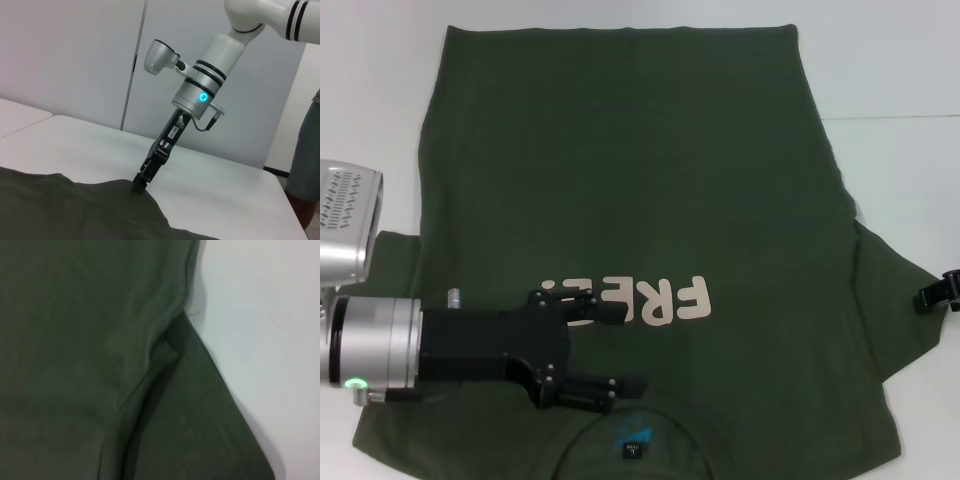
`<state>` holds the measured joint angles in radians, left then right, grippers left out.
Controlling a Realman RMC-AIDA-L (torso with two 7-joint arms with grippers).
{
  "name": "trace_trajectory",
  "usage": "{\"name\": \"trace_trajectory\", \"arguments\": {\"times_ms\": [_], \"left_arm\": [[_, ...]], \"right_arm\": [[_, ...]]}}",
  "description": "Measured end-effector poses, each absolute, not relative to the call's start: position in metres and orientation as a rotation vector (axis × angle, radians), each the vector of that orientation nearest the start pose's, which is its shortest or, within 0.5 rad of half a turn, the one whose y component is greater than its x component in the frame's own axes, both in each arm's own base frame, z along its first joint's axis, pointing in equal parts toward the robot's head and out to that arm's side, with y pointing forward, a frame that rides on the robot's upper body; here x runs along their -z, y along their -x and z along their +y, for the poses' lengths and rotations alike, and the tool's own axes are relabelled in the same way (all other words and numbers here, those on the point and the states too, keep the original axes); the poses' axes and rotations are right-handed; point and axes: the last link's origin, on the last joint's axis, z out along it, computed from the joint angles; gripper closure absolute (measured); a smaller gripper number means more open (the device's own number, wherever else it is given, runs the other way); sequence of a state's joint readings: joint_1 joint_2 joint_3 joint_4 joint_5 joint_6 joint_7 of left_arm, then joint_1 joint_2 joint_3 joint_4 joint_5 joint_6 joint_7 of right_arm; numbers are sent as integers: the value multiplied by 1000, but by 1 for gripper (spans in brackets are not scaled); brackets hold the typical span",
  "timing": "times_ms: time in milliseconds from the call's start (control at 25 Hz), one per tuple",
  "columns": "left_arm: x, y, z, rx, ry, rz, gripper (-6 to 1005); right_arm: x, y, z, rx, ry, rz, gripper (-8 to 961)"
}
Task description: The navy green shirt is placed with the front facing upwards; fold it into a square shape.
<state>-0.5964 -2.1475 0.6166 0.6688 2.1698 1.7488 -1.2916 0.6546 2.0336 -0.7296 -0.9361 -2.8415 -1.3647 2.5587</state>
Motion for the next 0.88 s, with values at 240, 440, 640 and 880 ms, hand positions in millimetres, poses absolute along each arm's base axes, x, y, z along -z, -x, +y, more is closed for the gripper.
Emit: {"name": "trace_trajectory", "arguments": {"times_ms": [240,440,640,880], "left_arm": [[27,231,307,759,2978,-434,97],[27,232,307,756,2978,-433,97],[27,232,307,754,2977,-428,96],[27,233,307,754,2976,-428,97]], "right_arm": [[-65,-314,376,262,2022,1574,379],[-64,-313,376,261,2019,1580,421],[-63,-314,375,266,2021,1590,446],[-63,-314,375,266,2020,1590,475]]}}
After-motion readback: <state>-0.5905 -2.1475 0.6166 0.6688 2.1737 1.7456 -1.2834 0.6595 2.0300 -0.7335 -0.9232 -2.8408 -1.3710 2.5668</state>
